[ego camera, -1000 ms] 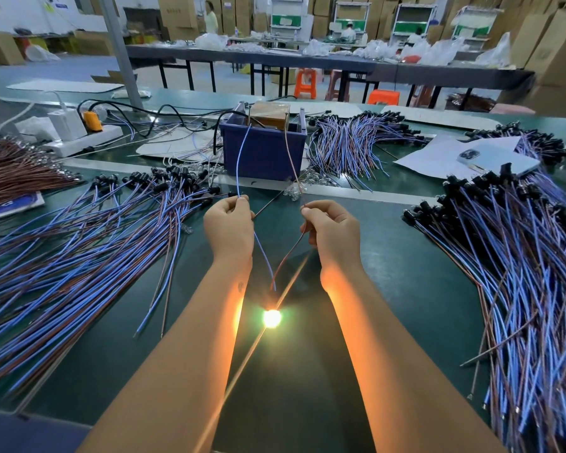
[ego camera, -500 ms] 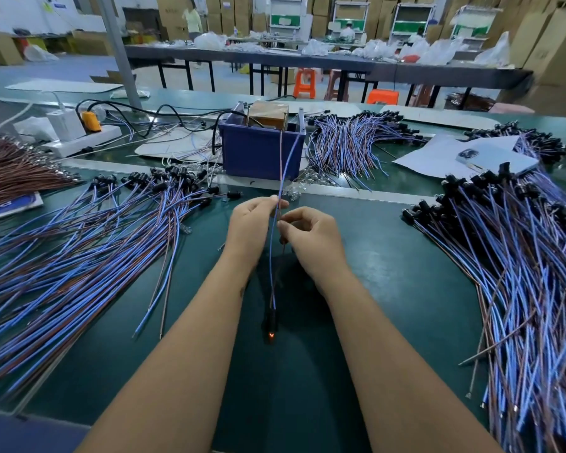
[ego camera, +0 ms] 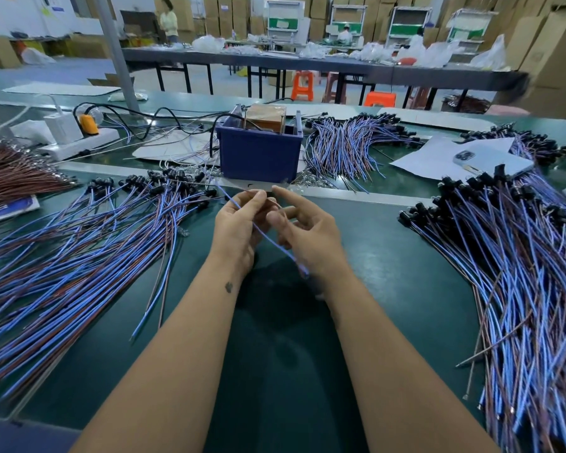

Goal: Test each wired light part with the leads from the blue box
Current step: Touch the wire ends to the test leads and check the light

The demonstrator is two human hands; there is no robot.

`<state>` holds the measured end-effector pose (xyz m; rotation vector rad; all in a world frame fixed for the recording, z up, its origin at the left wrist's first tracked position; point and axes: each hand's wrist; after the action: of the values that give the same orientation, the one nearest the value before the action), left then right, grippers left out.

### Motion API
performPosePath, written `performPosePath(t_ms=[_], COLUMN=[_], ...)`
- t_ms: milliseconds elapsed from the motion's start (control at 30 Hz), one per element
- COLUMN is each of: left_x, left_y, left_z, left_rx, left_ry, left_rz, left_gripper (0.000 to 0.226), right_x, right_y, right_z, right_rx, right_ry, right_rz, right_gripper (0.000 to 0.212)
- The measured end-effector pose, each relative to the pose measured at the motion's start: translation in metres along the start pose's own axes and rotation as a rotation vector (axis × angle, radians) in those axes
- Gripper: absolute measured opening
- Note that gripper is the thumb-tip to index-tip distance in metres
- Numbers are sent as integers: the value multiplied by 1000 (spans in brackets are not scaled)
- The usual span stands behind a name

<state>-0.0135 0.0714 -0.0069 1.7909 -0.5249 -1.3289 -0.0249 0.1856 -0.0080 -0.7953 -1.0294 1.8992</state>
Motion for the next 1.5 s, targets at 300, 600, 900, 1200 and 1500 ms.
performPosePath(t_ms=[300, 600, 900, 1200, 1500], left_x=[-3, -2, -25, -110, -123], left_y=[-2, -14, -29, -68, -113], left_z=[5, -2, -38, -97, -100], left_rx=[19, -125, -654, -1131, -820], left_ry=[187, 90, -91, -559, -770], left_rz=[8, 468, 1615, 1366, 1597], left_gripper=[28, 17, 18, 16, 37], right_x=[2, 17, 28, 147, 241], right_y=[-5, -6, -12, -98, -119], right_z=[3, 10, 5, 5, -35], right_rx=[-255, -223, -241, -238, -539], right_ry=[137, 439, 604, 549, 315], right_rz=[412, 719, 338, -142, -1532], right_gripper=[28, 11, 36, 29, 34])
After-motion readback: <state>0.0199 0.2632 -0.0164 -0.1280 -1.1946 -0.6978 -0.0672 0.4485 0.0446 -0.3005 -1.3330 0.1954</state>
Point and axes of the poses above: each hand's wrist, its own z-axis towards the middle knuckle, its own x-axis out of the back of the hand, y = z × x, and after that the axes turned 10 degrees about x, right-handed
